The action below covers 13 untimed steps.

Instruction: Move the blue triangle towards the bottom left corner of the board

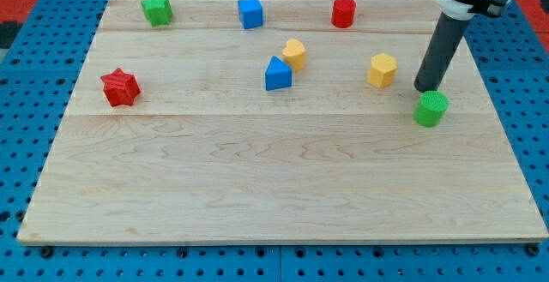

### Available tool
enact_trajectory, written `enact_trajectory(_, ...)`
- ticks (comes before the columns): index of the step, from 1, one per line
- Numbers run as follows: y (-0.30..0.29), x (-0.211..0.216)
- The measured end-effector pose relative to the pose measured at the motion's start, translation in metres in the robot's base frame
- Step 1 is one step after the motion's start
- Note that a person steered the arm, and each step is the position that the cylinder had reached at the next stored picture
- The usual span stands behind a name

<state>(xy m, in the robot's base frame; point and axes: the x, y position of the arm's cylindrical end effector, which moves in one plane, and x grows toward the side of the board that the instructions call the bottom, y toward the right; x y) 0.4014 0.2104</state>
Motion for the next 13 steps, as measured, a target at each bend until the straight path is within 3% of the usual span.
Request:
enact_trajectory(1, -0.001, 0.030)
enact_trajectory(2, -0.086, 0.037)
enact_trajectory(5, -0.328, -0.001)
enact_trajectory(6, -0.307, -0.045)
enact_trajectory(8, -0.213, -0.041)
enact_trajectory(11, -0.211, -0.021)
enact_trajectory(12, -0.233, 0.022)
enact_trajectory(13, -0.236, 0.031)
